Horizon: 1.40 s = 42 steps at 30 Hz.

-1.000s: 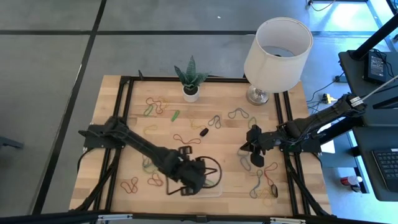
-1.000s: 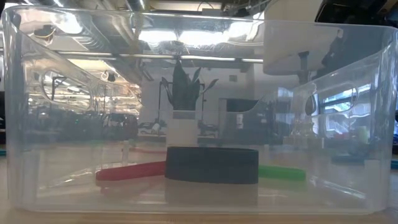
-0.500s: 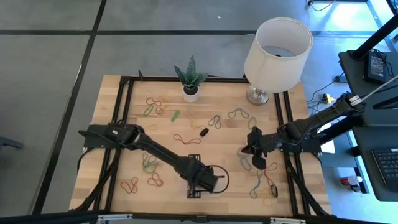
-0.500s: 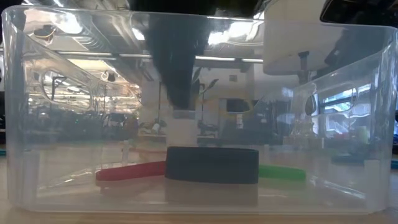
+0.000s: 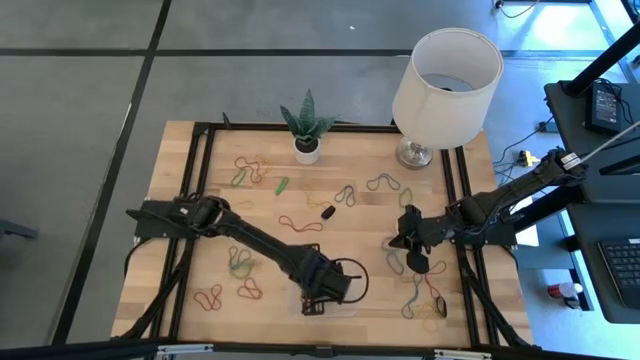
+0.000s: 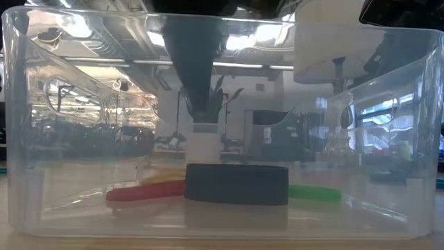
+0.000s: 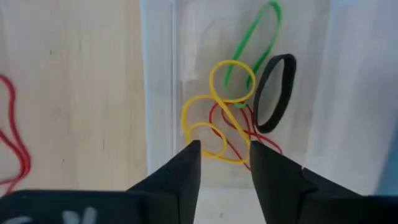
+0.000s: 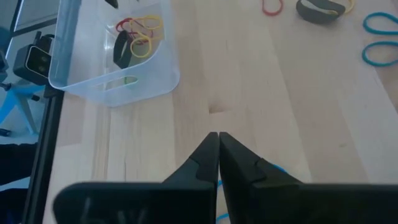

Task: Pick and place rubber bands into bin
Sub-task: Put the blue rubber band into the transparent bin

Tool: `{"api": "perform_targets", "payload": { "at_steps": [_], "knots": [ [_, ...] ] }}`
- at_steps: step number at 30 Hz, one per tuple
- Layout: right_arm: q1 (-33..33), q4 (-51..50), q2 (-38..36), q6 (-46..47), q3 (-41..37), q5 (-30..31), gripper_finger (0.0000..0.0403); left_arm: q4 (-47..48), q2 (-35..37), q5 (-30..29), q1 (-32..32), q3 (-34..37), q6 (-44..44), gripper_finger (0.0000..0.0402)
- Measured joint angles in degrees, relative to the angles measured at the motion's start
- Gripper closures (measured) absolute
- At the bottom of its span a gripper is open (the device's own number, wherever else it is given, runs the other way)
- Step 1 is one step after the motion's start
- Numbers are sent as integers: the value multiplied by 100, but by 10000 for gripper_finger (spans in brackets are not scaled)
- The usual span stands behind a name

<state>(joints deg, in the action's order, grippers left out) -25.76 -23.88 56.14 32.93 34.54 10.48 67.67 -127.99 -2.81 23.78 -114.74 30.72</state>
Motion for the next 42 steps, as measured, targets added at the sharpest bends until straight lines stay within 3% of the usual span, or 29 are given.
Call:
{"api": "perform_targets", "payload": {
  "at_steps": [7, 11, 14, 18, 26, 32, 38, 42],
  "knots": [
    [0, 8, 0, -4, 0, 0, 386, 251, 796, -519, -112, -7, -403, 279],
    [2, 56, 0, -2, 0, 1, 386, 874, 1157, -861, -266, -5, -1360, 341],
    [15, 57, 0, 135, 0, 49, 386, 815, 1462, -940, -447, 334, -2071, 390],
    [13, 97, 0, 160, 0, 202, 386, 156, 2188, -955, -729, 1346, -2516, 400],
    [56, 396, 0, 298, 0, 920, 387, -1994, 4303, -770, -1149, 4293, -2702, 400],
    [326, 376, 62, 955, 33, 1101, 399, -3061, 5799, -759, -1300, 6032, -2708, 400],
    [783, -186, 821, 1219, 718, 1316, 400, -3658, 7031, -597, -1655, 7383, -2776, 400],
    [1127, -1359, 1650, 1705, 1568, 1115, 401, -3790, 7666, -491, -1889, 7903, -2806, 400]
  ]
}}
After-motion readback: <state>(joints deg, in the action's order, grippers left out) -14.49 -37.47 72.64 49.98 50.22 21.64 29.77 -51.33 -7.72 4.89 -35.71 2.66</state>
